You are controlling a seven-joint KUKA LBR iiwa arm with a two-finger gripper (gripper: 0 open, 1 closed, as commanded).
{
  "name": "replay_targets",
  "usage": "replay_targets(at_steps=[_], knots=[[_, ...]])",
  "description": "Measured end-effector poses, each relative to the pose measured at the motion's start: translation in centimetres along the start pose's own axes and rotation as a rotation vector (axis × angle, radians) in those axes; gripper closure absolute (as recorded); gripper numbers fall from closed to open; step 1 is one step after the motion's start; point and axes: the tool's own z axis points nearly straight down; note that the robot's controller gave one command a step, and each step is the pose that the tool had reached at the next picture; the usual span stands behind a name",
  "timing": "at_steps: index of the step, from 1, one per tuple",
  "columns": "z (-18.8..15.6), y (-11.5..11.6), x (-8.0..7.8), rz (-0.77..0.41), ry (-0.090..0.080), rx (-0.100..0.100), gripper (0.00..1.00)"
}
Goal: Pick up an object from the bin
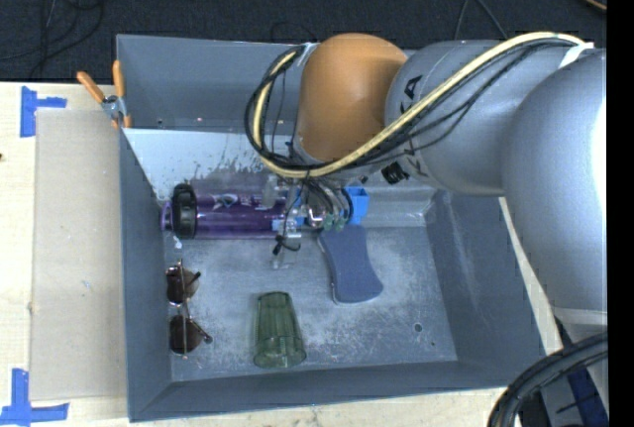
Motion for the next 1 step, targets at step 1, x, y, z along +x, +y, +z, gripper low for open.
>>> replay_targets(at_steps=[1], knots=[[-0.41,-0.06,-0.19,0.003,-0.007,-0.001,0.0]])
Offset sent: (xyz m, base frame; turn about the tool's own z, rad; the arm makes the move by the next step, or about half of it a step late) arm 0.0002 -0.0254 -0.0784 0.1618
